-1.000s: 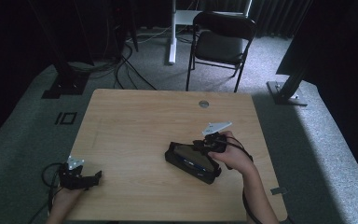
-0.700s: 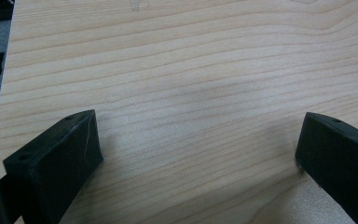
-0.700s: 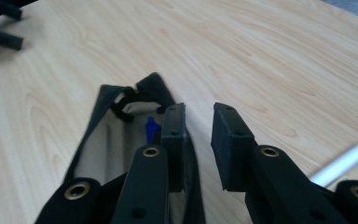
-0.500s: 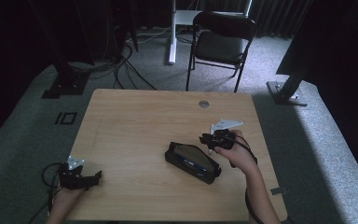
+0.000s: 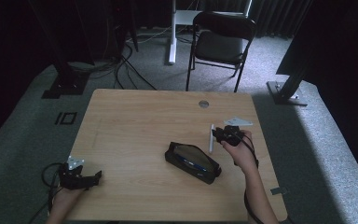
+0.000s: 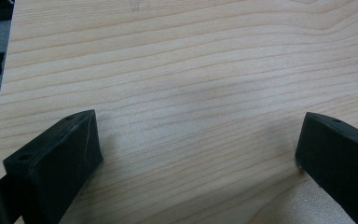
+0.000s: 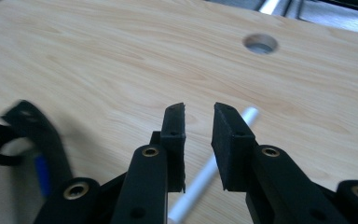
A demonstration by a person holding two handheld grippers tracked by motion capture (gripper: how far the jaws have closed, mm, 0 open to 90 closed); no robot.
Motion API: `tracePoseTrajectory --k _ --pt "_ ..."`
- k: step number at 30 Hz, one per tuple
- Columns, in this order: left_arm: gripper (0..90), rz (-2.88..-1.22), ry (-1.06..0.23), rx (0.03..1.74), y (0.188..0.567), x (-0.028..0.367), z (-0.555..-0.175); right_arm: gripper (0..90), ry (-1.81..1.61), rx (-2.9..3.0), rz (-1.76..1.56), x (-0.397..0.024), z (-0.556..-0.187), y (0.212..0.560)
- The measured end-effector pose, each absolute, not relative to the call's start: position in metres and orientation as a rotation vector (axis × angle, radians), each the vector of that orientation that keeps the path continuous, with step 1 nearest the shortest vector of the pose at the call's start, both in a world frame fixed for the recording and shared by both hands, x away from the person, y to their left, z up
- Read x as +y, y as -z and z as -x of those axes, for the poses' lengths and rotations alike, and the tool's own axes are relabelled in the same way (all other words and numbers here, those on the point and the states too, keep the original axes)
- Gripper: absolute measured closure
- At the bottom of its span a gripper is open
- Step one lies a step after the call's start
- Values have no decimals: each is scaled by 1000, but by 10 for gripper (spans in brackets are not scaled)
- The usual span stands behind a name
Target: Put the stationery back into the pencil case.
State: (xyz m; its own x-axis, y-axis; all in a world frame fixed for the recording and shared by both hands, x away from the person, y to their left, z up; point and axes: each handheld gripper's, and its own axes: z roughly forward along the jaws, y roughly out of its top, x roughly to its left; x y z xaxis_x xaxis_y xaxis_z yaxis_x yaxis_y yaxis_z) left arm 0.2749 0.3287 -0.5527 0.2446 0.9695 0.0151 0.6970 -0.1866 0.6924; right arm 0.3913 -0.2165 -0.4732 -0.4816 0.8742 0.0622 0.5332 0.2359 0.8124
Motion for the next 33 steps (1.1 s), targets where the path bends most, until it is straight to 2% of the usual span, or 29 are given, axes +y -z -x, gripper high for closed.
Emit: tracePoseTrajectory --k 20,33 --pt "3 -1957 -627 1515 553 329 -275 723 -1042 2058 -1465 -224 -405 514" --pt "3 -1957 -626 1515 553 329 -275 714 -1018 2013 -1546 -222 -417 525"
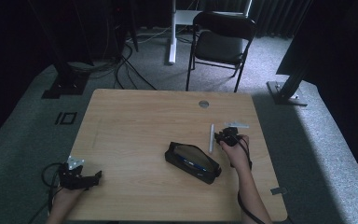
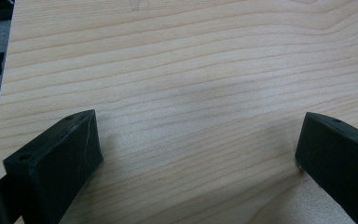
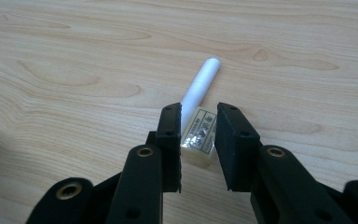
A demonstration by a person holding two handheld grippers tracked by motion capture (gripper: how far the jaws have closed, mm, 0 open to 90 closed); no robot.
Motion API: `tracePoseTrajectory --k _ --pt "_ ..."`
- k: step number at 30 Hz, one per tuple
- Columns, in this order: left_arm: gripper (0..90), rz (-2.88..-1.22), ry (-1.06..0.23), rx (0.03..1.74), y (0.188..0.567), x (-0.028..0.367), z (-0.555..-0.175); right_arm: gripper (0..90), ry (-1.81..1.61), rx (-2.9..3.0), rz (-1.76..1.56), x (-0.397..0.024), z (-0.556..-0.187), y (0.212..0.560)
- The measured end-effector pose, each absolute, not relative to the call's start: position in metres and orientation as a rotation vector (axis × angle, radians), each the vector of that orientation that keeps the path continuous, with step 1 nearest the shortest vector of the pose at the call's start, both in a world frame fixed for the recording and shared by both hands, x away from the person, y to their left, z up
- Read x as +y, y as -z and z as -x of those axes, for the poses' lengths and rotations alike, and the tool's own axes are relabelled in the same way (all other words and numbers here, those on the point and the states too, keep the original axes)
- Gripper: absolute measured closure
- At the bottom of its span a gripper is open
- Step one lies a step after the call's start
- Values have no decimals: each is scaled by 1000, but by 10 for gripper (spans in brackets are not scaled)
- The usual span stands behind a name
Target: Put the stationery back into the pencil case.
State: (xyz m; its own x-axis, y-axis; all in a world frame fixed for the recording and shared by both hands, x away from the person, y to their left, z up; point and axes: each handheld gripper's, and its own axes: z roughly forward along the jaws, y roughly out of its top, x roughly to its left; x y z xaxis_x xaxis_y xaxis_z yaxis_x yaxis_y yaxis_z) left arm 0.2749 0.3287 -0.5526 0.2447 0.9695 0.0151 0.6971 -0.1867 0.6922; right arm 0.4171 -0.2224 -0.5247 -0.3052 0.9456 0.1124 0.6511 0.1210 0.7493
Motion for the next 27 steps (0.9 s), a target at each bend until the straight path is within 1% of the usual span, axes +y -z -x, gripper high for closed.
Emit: tracePoseTrajectory --k 27 --pt "3 -1957 -626 1515 553 329 -275 697 -1008 1998 -1615 -222 -431 536"
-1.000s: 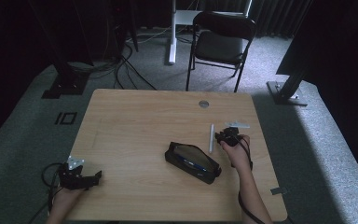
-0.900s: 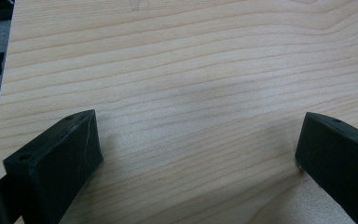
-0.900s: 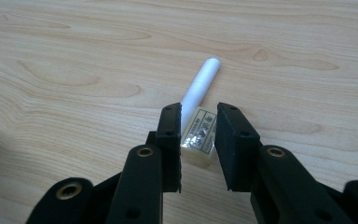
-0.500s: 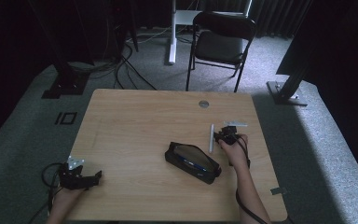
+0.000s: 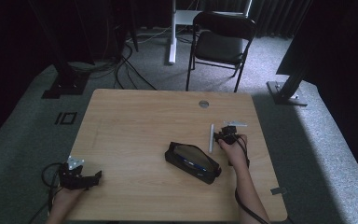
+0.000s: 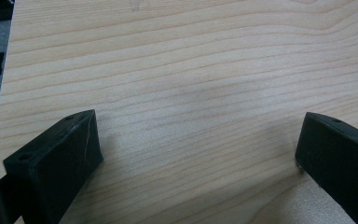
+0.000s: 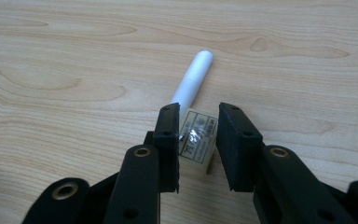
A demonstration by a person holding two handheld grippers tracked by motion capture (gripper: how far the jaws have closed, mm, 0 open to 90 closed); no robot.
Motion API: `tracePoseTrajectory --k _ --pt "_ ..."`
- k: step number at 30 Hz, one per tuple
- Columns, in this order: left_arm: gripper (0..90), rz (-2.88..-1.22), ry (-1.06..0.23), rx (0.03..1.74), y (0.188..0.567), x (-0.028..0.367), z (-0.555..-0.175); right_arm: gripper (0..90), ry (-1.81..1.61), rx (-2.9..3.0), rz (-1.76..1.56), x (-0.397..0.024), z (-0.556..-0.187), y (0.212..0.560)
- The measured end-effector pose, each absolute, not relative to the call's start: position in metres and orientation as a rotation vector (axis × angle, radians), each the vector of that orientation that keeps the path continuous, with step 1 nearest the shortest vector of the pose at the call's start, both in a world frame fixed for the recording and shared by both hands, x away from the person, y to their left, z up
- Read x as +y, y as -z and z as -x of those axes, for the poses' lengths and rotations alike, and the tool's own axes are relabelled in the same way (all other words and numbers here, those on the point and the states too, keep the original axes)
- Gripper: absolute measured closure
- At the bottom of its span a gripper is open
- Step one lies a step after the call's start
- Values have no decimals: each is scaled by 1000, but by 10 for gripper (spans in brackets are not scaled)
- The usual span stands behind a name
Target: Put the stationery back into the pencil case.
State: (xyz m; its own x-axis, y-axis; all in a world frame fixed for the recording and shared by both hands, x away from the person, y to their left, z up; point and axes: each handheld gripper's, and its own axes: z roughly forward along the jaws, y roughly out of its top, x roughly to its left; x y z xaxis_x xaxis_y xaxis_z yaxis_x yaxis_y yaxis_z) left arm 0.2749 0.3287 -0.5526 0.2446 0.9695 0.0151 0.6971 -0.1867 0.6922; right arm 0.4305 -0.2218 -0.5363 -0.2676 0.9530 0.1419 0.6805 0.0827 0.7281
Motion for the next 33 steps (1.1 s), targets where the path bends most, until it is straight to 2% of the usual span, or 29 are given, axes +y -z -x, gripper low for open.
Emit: tracePoseTrajectory --k 18,33 --pt "3 -1957 -626 1515 553 329 -275 663 -1013 2024 -1610 -217 -432 537" --pt "3 -1957 -626 1515 553 329 -275 673 -947 2046 -1599 -219 -432 542"
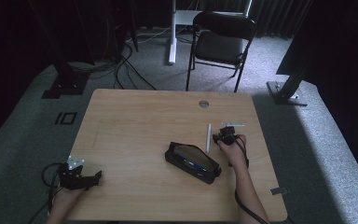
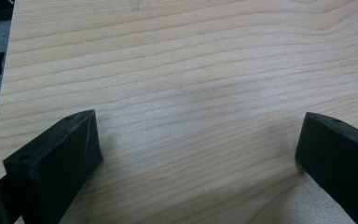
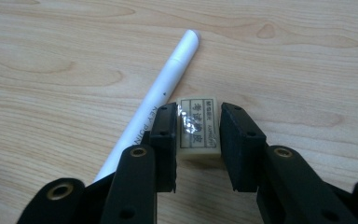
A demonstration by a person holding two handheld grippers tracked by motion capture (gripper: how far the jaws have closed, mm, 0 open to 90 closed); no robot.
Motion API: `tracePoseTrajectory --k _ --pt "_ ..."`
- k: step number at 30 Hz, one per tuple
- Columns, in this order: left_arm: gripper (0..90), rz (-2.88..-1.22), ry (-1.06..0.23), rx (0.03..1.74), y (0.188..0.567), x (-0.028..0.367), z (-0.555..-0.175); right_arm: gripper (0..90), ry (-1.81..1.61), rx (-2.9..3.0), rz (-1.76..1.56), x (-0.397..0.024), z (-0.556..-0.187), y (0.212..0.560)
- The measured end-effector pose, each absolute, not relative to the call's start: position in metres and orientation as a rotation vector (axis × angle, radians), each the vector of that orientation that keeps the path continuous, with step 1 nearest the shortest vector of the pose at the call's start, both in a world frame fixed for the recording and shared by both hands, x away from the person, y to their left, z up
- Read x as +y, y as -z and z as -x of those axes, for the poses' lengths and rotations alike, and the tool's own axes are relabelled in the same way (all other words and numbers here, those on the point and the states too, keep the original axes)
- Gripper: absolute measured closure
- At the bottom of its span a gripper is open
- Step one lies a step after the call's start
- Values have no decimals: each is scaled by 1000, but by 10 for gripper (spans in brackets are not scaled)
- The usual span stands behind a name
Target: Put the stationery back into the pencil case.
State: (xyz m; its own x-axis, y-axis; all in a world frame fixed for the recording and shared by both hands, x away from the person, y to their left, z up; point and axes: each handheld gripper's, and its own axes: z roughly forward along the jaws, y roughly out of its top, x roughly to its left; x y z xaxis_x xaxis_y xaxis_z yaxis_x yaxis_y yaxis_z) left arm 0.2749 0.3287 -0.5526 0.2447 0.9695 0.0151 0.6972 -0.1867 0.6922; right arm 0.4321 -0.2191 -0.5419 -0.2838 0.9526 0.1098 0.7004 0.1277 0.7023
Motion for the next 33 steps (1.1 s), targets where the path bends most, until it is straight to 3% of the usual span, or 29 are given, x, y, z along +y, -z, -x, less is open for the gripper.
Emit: tracePoseTrajectory --k 33 --pt "3 -1957 -626 1515 553 329 -275 682 -1015 2032 -1555 -250 -418 505"
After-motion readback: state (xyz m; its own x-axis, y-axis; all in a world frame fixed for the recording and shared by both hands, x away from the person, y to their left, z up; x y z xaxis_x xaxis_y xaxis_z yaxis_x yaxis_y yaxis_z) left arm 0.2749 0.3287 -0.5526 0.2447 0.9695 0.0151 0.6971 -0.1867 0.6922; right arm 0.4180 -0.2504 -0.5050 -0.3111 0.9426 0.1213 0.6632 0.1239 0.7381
